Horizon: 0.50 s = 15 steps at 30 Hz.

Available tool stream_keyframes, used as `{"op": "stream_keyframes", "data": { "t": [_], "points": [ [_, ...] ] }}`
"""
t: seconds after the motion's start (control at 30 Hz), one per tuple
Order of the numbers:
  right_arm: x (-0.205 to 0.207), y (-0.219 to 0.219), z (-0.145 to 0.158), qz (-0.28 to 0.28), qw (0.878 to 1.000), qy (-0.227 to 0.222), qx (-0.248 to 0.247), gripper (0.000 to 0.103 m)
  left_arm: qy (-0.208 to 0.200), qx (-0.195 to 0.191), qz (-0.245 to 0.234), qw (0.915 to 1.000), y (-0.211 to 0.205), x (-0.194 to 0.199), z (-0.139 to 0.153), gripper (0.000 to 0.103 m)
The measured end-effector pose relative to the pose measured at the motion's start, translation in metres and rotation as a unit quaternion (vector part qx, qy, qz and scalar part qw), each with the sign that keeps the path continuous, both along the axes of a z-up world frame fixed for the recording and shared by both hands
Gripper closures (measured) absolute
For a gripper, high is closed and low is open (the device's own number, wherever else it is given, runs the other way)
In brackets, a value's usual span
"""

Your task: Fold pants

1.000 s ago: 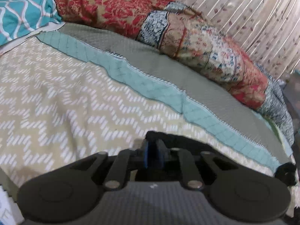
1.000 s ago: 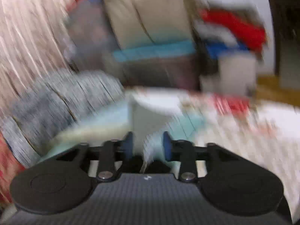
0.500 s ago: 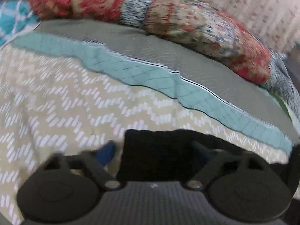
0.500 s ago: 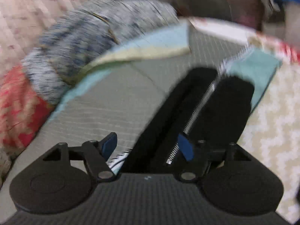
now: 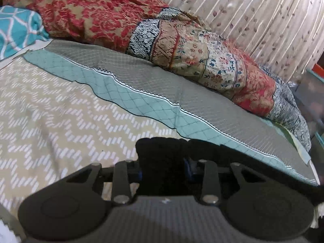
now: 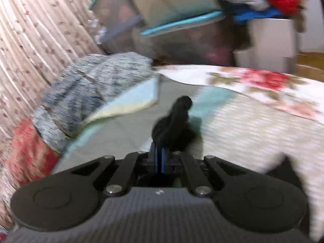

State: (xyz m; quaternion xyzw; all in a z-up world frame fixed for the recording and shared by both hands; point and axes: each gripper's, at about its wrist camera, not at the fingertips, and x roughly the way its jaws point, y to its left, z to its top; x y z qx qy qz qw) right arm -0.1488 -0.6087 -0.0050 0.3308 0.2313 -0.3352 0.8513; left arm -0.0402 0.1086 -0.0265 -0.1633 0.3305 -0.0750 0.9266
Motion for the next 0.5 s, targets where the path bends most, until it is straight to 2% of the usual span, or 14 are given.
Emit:
{"op": "stream_keyframes", "data": {
  "t": [0.03,0.07,0.1,0.13,0.17,0.23,0.33,0.37,0.43,0.5],
  "points": [
    [-0.006,0.001,-0.010,0.005,0.999,0.037,-0.005,0.075,-0.001,0.005,0.002,1.0000,0.000,-0.003,0.001,0.073],
    [-0.011,-0.001,-0.021,0.008,0.997,0.081,0.001,0.054,-0.001,0.005,0.003,1.0000,0.001,-0.005,0.003,0.073],
    [-0.019,-0.002,-0.026,-0.011,0.995,0.098,0.003,0.054,-0.001,0.000,0.003,1.0000,0.003,-0.007,0.004,0.074],
    [-0.029,-0.002,-0.027,-0.031,0.996,0.088,0.003,0.054,0.000,-0.011,0.004,0.9999,0.006,-0.008,0.006,0.074],
    [-0.039,-0.002,-0.023,-0.043,0.997,0.059,0.006,0.054,0.000,-0.016,0.005,0.9999,0.007,-0.009,0.008,0.074],
    [-0.043,0.000,-0.015,-0.041,0.999,0.031,0.014,0.054,-0.003,-0.021,0.005,0.9998,0.010,-0.012,0.010,0.074],
    [-0.027,-0.001,-0.011,-0.029,0.999,0.033,0.023,0.051,-0.006,-0.028,0.006,0.9996,0.012,-0.017,0.011,0.074],
    [-0.027,-0.005,-0.015,-0.041,0.998,0.037,0.033,0.047,-0.006,-0.029,0.007,0.9995,0.012,-0.018,0.011,0.074],
    [-0.026,-0.007,-0.025,-0.074,0.994,0.047,0.063,0.045,-0.006,-0.035,0.009,0.9993,0.014,-0.021,0.010,0.074],
    [-0.028,-0.006,-0.039,-0.084,0.991,0.033,0.102,0.045,-0.006,-0.042,0.010,0.9990,0.015,-0.022,0.009,0.074]
  ]
}}
